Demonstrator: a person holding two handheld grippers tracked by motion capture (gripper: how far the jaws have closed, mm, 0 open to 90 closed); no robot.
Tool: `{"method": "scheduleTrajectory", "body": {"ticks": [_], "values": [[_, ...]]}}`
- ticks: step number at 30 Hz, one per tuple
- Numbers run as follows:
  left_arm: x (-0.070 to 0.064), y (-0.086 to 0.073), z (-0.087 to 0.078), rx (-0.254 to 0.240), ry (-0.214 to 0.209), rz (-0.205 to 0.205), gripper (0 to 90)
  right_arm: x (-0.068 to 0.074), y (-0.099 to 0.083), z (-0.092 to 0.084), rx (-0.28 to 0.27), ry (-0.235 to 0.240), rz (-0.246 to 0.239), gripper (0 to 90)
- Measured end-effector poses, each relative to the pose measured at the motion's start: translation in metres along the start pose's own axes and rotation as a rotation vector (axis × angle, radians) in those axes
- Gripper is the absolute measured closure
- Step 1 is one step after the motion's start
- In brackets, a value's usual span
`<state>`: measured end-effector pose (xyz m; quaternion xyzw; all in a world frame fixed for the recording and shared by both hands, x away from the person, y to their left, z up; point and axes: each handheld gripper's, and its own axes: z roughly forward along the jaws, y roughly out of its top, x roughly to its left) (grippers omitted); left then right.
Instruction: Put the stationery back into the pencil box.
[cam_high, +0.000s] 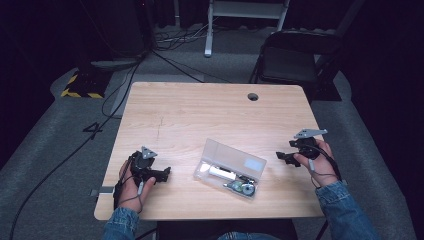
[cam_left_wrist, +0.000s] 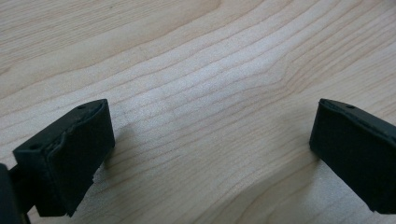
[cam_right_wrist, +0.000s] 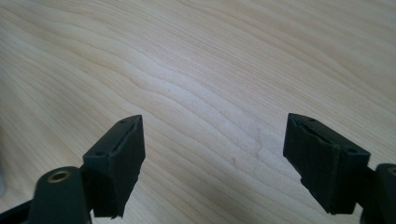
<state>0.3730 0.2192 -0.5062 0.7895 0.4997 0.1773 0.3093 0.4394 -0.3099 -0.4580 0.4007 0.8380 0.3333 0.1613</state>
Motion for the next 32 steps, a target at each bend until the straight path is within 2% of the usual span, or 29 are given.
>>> {"method": "scheduleTrajectory", "body": {"ticks": [5, 9, 15, 22, 23, 24, 32], "values": [[0.0, 0.0, 0.0, 0.0, 0.0, 0.0, 0.3, -0.004, -0.007, 0.009, 0.042, -0.01, 0.005, 21.3], [0.0, 0.0, 0.0, 0.0, 0.0, 0.0, 0.3, -0.007, -0.013, 0.017, 0.052, -0.016, 0.024, 21.3], [0.0, 0.0, 0.0, 0.0, 0.0, 0.0, 0.3, -0.004, -0.018, 0.028, 0.07, -0.023, -0.002, 19.7], [0.0, 0.0, 0.0, 0.0, 0.0, 0.0, 0.4, -0.003, -0.022, 0.032, 0.019, -0.018, 0.012, 14.9], [0.0, 0.0, 0.0, 0.0, 0.001, 0.0, 0.3, -0.001, -0.026, 0.035, -0.029, -0.029, 0.024, 10.3], [0.0, 0.0, 0.0, 0.0, 0.0, 0.0, 0.3, 0.0, -0.028, 0.038, -0.05, -0.039, 0.032, 8.9], [0.0, 0.0, 0.0, 0.0, 0.0, 0.001, 0.3, -0.001, -0.028, 0.038, -0.051, -0.027, 0.022, 8.9]]}}
